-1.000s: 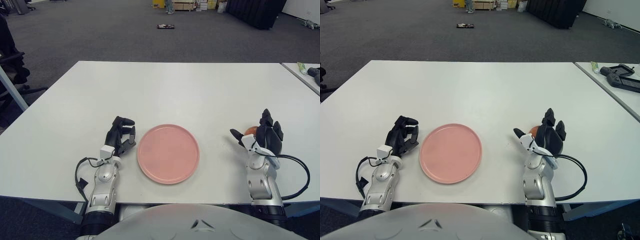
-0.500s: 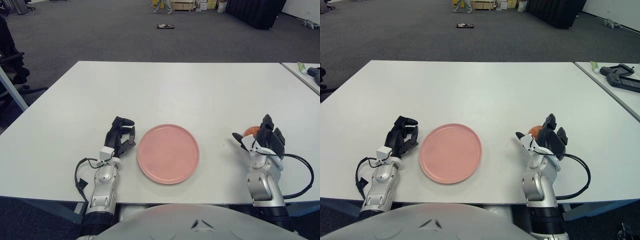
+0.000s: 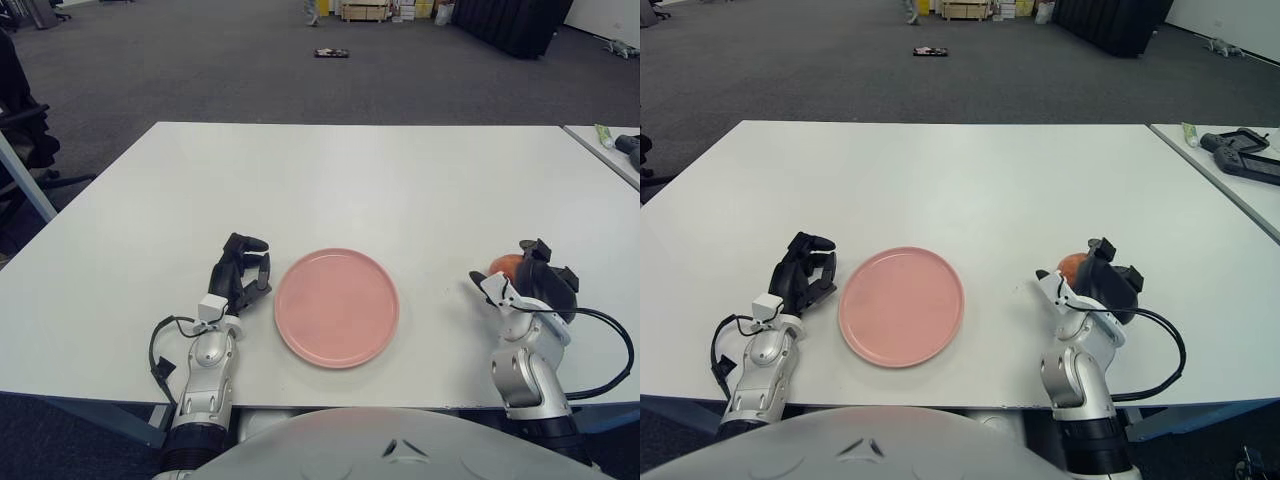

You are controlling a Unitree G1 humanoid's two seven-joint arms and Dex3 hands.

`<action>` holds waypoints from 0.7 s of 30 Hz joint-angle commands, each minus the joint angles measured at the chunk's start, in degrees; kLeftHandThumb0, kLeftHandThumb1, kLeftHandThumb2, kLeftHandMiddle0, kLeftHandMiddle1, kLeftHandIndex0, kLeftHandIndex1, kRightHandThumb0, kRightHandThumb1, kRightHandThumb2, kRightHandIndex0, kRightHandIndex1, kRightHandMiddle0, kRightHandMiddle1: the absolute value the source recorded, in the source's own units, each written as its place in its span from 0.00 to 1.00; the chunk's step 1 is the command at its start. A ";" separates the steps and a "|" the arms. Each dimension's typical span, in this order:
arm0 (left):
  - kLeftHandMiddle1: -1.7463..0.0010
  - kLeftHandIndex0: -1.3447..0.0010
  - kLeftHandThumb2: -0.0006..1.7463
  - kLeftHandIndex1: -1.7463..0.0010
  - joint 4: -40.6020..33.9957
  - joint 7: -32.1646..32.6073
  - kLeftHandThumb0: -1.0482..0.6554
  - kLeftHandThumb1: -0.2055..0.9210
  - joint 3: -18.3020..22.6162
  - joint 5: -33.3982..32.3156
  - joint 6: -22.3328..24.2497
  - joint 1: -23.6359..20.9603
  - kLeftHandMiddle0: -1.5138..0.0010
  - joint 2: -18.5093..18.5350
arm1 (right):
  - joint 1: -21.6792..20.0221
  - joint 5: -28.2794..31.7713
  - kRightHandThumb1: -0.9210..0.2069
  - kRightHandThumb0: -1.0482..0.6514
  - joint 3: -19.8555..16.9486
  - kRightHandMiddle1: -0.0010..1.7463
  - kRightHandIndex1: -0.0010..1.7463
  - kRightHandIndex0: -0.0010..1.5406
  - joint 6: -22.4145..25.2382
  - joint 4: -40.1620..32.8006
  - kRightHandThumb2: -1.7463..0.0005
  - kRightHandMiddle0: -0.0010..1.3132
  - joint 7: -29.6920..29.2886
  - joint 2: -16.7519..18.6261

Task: Put the apple into the plate.

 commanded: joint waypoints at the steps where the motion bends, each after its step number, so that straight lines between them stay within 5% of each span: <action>1: 0.00 0.74 0.51 0.00 2.75 -0.08 0.39 0.77 0.47 -0.26 1.72 1.18 0.62 0.20 | -0.38 -2.29 0.42 0.21 0.24 0.91 0.82 0.01 0.37 0.28 0.44 0.02 -1.43 -0.97; 10: 0.00 0.73 0.51 0.00 3.20 -0.10 0.39 0.76 0.63 -0.49 0.58 1.18 0.62 0.12 | -0.15 -3.19 0.52 0.26 -0.43 1.00 0.94 0.03 0.96 0.07 0.38 0.12 -2.08 -1.21; 13: 0.00 0.73 0.51 0.00 3.37 -0.17 0.39 0.76 0.69 -0.64 0.29 1.16 0.62 0.12 | -0.15 -3.83 0.54 0.27 -0.66 1.00 0.97 0.03 1.52 -0.05 0.37 0.19 -2.29 -1.09; 15: 0.00 0.73 0.51 0.00 3.54 -0.22 0.39 0.76 0.75 -0.78 0.01 1.13 0.62 0.12 | -0.19 -4.62 0.50 0.32 -0.74 0.99 0.99 0.04 2.20 -0.29 0.34 0.33 -2.52 -0.84; 21: 0.00 0.73 0.51 0.00 4.42 -0.50 0.39 0.76 1.09 -1.39 -0.72 0.88 0.62 0.35 | -0.15 -6.96 0.52 0.33 -0.83 0.99 1.00 0.10 4.30 -1.21 0.28 0.44 -3.46 -0.18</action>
